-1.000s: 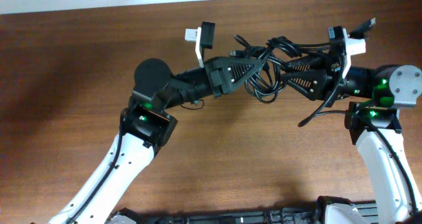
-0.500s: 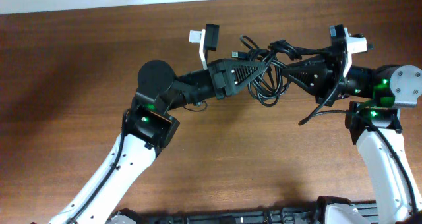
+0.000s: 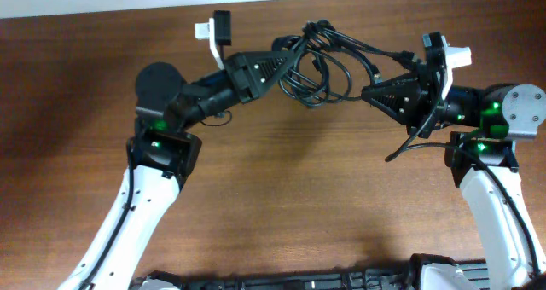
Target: Untangle cables
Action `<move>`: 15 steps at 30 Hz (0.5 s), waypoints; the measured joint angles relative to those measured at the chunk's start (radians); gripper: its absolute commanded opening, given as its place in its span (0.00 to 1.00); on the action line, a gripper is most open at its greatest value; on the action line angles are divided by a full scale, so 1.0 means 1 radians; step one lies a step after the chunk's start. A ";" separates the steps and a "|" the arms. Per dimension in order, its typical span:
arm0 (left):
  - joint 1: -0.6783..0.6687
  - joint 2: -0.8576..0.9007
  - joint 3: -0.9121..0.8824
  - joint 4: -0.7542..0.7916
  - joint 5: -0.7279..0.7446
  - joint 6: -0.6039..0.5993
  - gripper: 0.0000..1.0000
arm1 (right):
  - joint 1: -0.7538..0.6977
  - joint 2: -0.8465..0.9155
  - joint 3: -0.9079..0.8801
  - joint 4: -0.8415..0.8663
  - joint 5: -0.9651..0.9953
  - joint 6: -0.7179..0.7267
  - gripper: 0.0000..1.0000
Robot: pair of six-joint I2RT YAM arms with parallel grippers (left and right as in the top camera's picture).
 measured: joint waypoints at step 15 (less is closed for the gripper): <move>0.113 0.000 0.000 0.000 -0.066 0.004 0.00 | 0.000 0.000 0.000 0.000 -0.026 0.024 0.78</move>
